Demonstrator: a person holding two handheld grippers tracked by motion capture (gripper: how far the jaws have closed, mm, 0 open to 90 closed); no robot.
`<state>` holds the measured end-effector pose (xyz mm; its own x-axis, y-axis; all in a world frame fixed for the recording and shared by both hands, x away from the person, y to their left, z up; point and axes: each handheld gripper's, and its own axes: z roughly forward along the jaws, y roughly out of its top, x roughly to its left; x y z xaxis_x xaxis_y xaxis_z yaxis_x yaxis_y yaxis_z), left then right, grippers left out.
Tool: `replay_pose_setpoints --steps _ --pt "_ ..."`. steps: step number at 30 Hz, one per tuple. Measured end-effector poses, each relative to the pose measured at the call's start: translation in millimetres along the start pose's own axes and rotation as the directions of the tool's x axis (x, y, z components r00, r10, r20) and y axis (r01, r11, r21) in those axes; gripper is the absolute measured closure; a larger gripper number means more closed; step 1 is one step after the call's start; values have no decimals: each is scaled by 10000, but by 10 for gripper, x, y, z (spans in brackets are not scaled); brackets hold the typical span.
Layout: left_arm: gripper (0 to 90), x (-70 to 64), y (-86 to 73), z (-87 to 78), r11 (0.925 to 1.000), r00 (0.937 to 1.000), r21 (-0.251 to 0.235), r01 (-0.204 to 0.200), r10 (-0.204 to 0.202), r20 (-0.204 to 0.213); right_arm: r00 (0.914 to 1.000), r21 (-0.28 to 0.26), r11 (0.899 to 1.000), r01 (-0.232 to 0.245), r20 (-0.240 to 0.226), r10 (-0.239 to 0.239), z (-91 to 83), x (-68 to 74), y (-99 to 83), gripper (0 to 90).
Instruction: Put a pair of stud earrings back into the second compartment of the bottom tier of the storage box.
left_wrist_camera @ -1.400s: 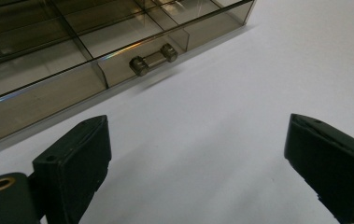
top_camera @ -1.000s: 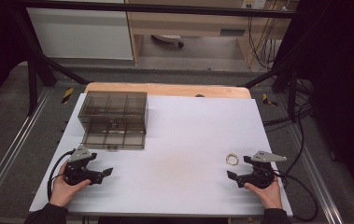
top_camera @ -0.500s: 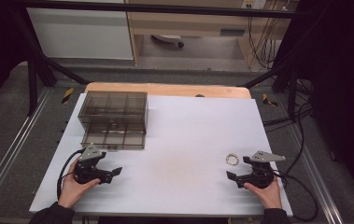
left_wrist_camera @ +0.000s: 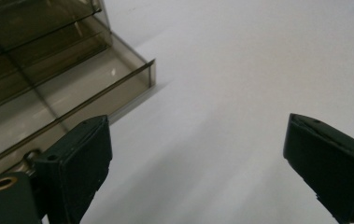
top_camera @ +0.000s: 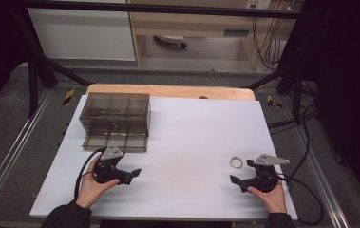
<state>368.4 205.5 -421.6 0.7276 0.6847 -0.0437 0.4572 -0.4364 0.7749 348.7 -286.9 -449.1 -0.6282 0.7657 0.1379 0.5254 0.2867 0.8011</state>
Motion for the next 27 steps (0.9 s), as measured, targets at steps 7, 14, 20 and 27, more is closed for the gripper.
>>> replay_pose_setpoints --steps 7,14,20,27 --pt "73 -174 216 199 9990 9989 137 -428 425 194 10000 22 10000 25 -20 -25 2 3 -2 6" --pt "74 -340 418 423 9973 9966 239 -701 690 454 10000 50 10000 77 -8 -77 3 2 -4 6" --pt "76 -468 569 589 9963 9946 242 -828 811 653 10000 69 9999 78 -28 -78 3 3 -5 5" --pt "80 -579 739 774 9966 9932 176 -799 781 863 10000 109 9999 74 -12 -74 1 4 -7 6"
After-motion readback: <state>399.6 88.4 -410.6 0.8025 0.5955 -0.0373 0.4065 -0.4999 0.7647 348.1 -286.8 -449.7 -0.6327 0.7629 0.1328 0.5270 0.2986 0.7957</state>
